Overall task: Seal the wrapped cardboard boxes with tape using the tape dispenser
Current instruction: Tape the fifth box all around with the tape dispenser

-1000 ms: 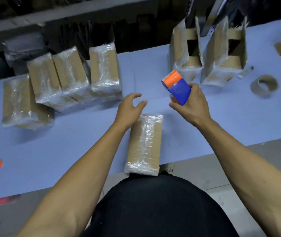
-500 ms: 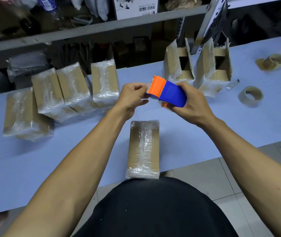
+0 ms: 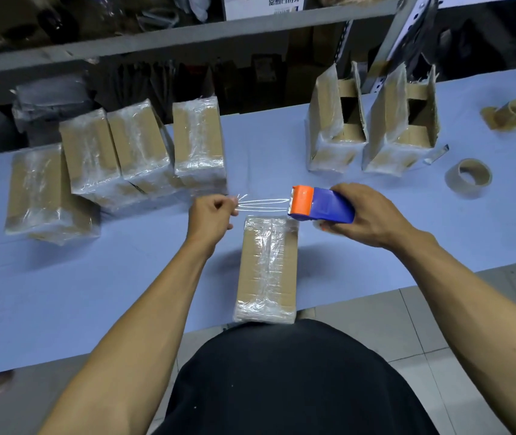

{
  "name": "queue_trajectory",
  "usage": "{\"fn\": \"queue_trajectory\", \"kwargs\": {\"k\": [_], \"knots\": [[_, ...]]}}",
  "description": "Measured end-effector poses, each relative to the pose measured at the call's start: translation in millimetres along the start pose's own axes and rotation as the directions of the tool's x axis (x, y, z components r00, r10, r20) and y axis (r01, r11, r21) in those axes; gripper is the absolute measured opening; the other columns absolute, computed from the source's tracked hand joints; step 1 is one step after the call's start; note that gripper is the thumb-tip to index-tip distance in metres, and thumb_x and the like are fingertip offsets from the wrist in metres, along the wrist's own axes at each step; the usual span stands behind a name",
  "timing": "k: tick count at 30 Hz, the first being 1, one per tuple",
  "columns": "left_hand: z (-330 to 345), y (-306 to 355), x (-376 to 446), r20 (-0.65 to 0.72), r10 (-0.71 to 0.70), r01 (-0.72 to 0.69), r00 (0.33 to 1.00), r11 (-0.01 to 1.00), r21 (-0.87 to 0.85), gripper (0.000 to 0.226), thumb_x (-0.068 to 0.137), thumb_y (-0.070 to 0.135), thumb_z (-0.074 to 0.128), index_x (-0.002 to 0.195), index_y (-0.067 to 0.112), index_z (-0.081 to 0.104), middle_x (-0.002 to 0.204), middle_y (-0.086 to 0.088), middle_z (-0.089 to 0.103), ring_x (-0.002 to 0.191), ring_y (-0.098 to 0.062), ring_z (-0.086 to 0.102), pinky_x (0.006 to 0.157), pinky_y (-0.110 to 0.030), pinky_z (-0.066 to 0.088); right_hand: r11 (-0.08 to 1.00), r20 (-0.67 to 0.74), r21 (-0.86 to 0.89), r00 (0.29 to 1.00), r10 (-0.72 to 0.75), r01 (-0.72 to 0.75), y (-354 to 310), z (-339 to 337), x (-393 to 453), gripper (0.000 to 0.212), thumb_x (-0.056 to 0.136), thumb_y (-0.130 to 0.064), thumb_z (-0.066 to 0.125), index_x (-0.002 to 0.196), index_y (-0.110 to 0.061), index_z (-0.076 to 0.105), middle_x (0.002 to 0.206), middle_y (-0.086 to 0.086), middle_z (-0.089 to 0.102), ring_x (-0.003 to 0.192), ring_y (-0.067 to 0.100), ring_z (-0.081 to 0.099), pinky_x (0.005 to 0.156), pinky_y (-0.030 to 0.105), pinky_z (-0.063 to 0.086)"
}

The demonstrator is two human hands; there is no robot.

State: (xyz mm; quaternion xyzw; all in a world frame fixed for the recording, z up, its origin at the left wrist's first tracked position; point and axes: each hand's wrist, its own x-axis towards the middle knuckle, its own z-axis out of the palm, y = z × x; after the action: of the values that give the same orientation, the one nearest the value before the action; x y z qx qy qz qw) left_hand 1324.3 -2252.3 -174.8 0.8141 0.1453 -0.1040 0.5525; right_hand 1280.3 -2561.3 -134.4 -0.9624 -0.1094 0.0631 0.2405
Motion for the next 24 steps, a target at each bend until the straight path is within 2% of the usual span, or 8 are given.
{"fn": "queue_trajectory", "kwargs": {"k": [4, 9, 10, 12, 14, 18, 21, 24], "knots": [[10.2, -18.7, -0.1, -0.011, -0.030, 0.030, 1.000, 0.995, 0.096, 0.029, 0.096, 0.030, 0.064, 0.072, 0.016, 0.073, 0.070, 0.003, 0.071, 0.068, -0.015, 0.063, 0.072, -0.039, 0.060, 0.998, 0.015, 0.021, 0.999, 0.052, -0.053, 4.7, 13.5, -3.5, 0.046, 0.074, -0.052, 0.078, 0.106, -0.030, 0.054, 0.090, -0.011, 0.055, 0.079, 0.014, 0.051, 0.061, 0.023, 0.039], [34.7, -39.5, -3.9, -0.014, -0.117, 0.117, 0.993, 0.993, 0.024, 0.039, 0.094, 0.035, 0.067, 0.059, 0.019, 0.064, 0.053, 0.016, 0.054, 0.055, -0.008, 0.047, 0.067, -0.027, 0.043, 0.990, 0.033, 0.051, 0.991, 0.130, -0.132, 6.3, 22.8, -5.3, 0.048, 0.074, -0.049, 0.079, 0.110, -0.026, 0.055, 0.095, -0.006, 0.060, 0.083, 0.018, 0.053, 0.067, 0.033, 0.045], [41.8, -41.3, -5.5, 0.007, -0.171, 0.171, 0.985, 0.984, -0.059, 0.037, 0.094, 0.038, 0.067, 0.063, 0.018, 0.065, 0.059, 0.013, 0.054, 0.060, -0.012, 0.047, 0.069, -0.028, 0.041, 0.989, 0.036, 0.049, 0.990, 0.135, -0.137, 7.7, 22.3, -6.5, 0.048, 0.075, -0.049, 0.079, 0.109, -0.025, 0.055, 0.094, -0.007, 0.059, 0.082, 0.018, 0.053, 0.066, 0.032, 0.043], [52.4, -42.9, -6.8, 0.063, -0.319, 0.325, 0.946, 0.922, -0.211, 0.033, 0.092, 0.044, 0.067, 0.090, 0.012, 0.071, 0.085, 0.002, 0.064, 0.078, -0.020, 0.058, 0.079, -0.031, 0.049, 0.989, 0.043, 0.045, 0.989, 0.141, -0.143, 9.4, 21.7, -8.4, 0.047, 0.075, -0.048, 0.079, 0.108, -0.023, 0.055, 0.092, -0.007, 0.059, 0.081, 0.019, 0.053, 0.064, 0.030, 0.039], [54.2, -44.5, -5.1, 0.072, -0.417, 0.421, 0.906, 0.874, -0.241, 0.038, 0.094, 0.046, 0.064, 0.109, 0.011, 0.068, 0.105, -0.004, 0.069, 0.096, -0.027, 0.067, 0.091, -0.039, 0.055, 0.987, 0.053, 0.046, 0.987, 0.154, -0.157, 8.4, 23.8, -9.8, 0.046, 0.076, -0.047, 0.078, 0.105, -0.022, 0.053, 0.090, -0.006, 0.058, 0.078, 0.020, 0.053, 0.060, 0.027, 0.037], [50.2, -26.3, -3.8, 0.086, -0.292, 0.301, 0.953, 0.944, -0.136, 0.051, 0.087, 0.072, 0.048, 0.071, 0.024, 0.058, 0.084, 0.000, 0.068, 0.083, -0.024, 0.065, 0.083, -0.037, 0.051, 0.983, 0.051, 0.044, 0.983, 0.177, -0.179, 6.9, 29.4, -11.8, 0.045, 0.076, -0.048, 0.077, 0.098, -0.025, 0.045, 0.088, -0.007, 0.055, 0.073, 0.020, 0.051, 0.055, 0.023, 0.033], [58.8, -17.4, -12.5, 0.217, -0.173, 0.161, 0.961, 0.984, 0.071, 0.057, 0.070, 0.078, 0.058, 0.084, 0.023, 0.066, 0.090, 0.005, 0.072, 0.085, -0.019, 0.069, 0.082, -0.037, 0.054, 0.983, 0.051, 0.038, 0.983, 0.179, -0.181, 6.3, 28.5, -9.9, 0.047, 0.076, -0.048, 0.078, 0.101, -0.022, 0.048, 0.091, -0.006, 0.056, 0.076, 0.020, 0.052, 0.059, 0.029, 0.035], [61.5, -19.9, -14.2, 0.203, -0.127, 0.114, 0.971, 0.991, 0.074, 0.039, 0.076, 0.063, 0.070, 0.082, 0.024, 0.069, 0.085, 0.007, 0.075, 0.083, -0.017, 0.072, 0.077, -0.035, 0.056, 0.987, 0.065, 0.056, 0.987, 0.148, -0.152, 9.7, 25.7, -9.8, 0.047, 0.076, -0.050, 0.077, 0.104, -0.023, 0.050, 0.093, -0.007, 0.057, 0.078, 0.018, 0.053, 0.061, 0.030, 0.040]]}}
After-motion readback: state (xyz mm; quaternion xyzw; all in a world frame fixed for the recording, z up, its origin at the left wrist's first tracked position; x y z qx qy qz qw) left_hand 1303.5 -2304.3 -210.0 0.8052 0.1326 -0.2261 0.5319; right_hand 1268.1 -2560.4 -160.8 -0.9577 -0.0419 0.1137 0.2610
